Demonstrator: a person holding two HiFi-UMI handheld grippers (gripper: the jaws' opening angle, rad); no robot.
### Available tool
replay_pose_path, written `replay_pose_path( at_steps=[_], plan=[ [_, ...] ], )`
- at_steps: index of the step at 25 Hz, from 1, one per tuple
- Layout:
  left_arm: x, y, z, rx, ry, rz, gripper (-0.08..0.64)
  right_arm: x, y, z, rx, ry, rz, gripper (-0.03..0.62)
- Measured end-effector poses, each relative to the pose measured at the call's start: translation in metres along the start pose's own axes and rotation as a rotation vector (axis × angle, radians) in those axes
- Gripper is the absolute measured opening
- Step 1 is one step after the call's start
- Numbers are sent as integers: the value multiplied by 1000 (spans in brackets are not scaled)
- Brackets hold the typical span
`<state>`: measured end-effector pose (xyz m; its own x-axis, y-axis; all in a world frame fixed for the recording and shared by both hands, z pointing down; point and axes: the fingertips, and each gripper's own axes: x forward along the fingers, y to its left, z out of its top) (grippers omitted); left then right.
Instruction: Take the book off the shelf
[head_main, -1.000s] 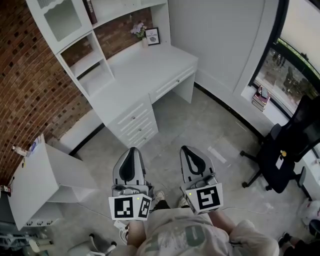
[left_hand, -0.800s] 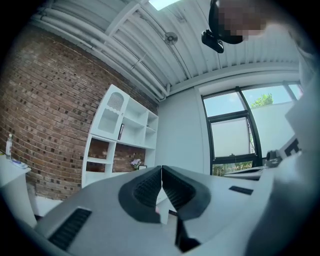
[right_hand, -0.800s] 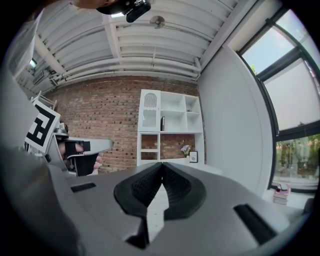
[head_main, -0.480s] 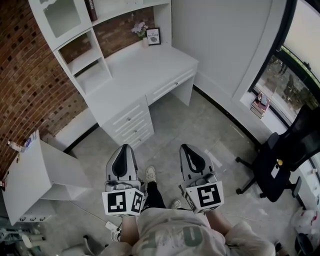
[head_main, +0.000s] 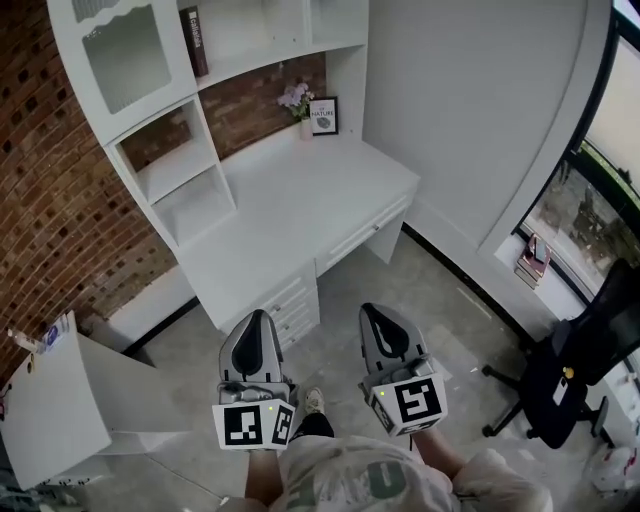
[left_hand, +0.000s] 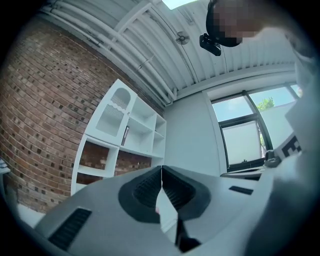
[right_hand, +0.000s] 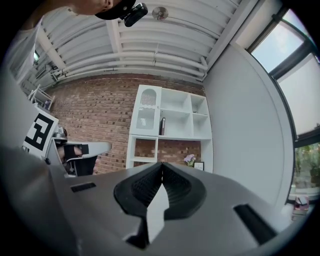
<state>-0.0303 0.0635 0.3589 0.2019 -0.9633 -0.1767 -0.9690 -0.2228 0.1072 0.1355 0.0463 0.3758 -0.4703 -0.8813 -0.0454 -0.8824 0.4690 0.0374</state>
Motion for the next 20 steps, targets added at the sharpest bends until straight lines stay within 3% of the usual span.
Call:
replay_pose_path(
  at_steps=[5, 10, 15, 20],
  plan=[
    [71, 69, 5, -23, -15, -26, 14, 99, 10, 9, 16, -16, -25, 15],
    [119, 123, 4, -79, -19, -30, 14, 161, 16, 3, 11, 19, -41, 15],
    [145, 145, -9, -118, -4, -18, 14, 201, 14, -12, 0, 63, -29, 15],
    [160, 156, -16, -138, -5, 12, 14, 241, 19, -20, 10, 63, 35, 15]
  ],
)
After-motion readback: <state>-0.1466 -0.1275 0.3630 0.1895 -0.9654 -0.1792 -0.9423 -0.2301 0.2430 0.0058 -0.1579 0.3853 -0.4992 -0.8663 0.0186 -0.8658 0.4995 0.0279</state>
